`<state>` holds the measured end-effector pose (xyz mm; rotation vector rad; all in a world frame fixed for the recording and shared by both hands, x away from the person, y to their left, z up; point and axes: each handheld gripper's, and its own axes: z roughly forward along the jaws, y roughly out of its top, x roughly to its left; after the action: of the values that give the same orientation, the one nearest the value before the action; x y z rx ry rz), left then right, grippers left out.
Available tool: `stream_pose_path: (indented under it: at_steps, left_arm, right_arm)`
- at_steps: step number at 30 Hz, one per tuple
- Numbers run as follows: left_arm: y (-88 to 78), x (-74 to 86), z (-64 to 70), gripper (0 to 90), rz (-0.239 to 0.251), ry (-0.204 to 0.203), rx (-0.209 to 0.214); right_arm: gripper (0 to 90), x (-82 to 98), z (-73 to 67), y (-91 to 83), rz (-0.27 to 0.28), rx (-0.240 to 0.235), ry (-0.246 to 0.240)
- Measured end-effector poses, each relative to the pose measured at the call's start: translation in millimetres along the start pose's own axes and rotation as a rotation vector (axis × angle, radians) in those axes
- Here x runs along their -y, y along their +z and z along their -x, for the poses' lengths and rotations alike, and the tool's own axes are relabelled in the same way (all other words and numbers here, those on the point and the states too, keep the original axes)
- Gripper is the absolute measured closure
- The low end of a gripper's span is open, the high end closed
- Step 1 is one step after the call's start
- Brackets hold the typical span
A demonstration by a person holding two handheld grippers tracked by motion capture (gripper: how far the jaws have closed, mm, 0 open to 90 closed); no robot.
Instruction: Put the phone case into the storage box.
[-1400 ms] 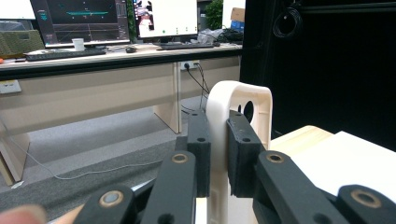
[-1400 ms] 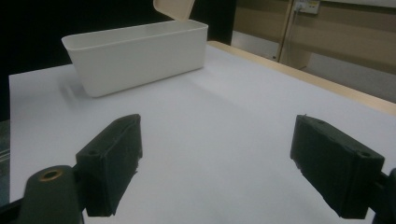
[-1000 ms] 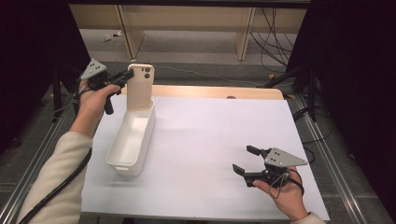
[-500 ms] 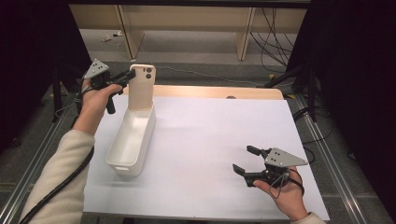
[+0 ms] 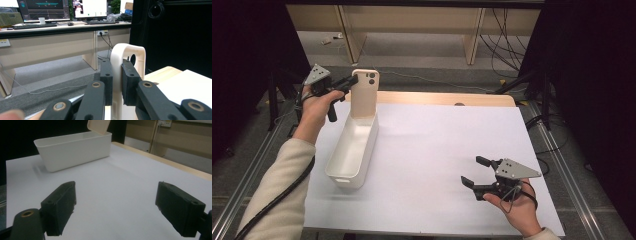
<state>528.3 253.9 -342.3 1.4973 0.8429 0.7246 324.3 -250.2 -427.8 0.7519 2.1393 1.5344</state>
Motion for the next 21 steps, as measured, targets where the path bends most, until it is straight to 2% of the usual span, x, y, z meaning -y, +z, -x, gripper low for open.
stream_pose_path:
  at_steps: [7,8,10,21]
  left_arm:
    - [3.2,0.4,-1.8,81.2,0.003,0.013,-0.002]
    - [3.9,0.5,-2.2,81.1,0.003,0.016,-0.002]
    - [4.5,0.5,-2.6,81.2,0.0,0.022,-0.005]
    - [9.0,1.7,-4.7,81.1,-0.001,0.022,-0.008]
  right_arm:
    - [17.9,0.2,0.1,0.2,0.004,-0.002,0.0]
    - [17.9,0.2,-1.4,-0.5,-0.011,-0.008,0.021]
    - [17.9,-0.1,-0.6,-0.1,0.001,-0.006,0.005]
    - [17.9,0.4,-0.1,0.4,0.005,-0.004,-0.001]
